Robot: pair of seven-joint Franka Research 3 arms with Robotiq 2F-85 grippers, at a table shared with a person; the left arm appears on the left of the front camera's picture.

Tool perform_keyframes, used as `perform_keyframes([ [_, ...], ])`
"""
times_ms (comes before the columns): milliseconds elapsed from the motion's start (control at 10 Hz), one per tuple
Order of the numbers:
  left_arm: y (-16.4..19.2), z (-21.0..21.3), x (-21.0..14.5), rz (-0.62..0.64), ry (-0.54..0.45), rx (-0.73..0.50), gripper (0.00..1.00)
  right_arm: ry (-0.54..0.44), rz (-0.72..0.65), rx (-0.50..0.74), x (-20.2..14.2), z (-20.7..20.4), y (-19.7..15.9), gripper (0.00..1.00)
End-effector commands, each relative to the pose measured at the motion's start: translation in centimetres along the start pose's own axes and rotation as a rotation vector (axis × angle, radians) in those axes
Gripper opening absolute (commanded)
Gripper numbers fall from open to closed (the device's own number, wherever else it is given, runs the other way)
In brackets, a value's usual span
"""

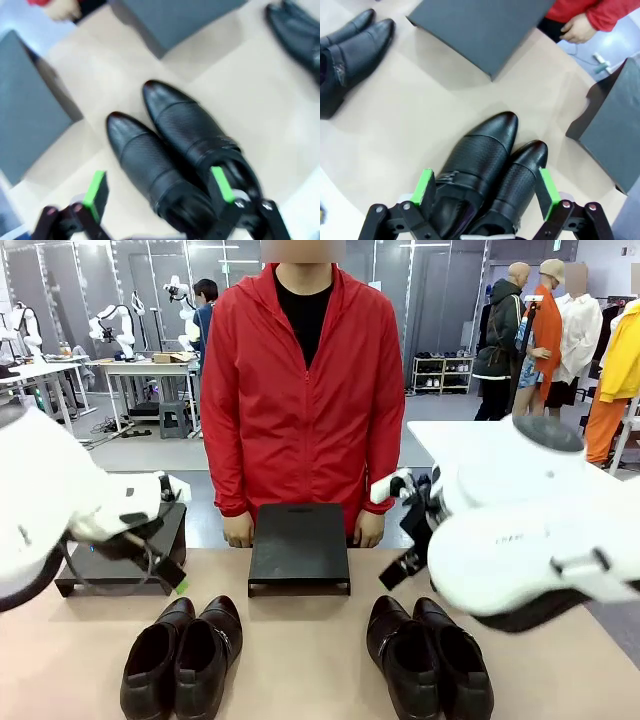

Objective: Place the shoes on the stand as instructed by the person.
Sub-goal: Pick up one pair of Shoes and place it on the Shoes Stand indicated by the person.

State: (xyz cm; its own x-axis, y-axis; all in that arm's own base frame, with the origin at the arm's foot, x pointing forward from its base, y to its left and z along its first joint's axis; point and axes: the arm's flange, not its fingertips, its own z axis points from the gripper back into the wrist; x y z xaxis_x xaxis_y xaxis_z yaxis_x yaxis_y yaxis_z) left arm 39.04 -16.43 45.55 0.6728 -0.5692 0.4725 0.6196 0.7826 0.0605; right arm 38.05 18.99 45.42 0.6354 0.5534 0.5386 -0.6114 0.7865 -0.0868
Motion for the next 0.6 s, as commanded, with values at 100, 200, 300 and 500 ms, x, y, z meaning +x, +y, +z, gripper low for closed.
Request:
perform_keyframes([
  [100,1.4,9.0,2.0,0.07,-0.026,-0.284,1.0,-0.04,-0.138,0.205,2.1,8.3,-3.1,1.0],
  [200,2.1,12.0,1.7,0.097,-0.071,-0.378,1.0,-0.065,-0.208,0.344,1.4,10.4,-4.5,1.0],
  [300,3.7,15.3,0.3,0.157,-0.133,-0.486,1.0,-0.12,-0.283,0.463,-0.6,13.0,-6.5,1.0],
  [500,7.2,19.6,-4.8,0.278,-0.24,-0.623,1.0,-0.264,-0.404,0.627,-7.1,17.2,-10.1,1.0],
])
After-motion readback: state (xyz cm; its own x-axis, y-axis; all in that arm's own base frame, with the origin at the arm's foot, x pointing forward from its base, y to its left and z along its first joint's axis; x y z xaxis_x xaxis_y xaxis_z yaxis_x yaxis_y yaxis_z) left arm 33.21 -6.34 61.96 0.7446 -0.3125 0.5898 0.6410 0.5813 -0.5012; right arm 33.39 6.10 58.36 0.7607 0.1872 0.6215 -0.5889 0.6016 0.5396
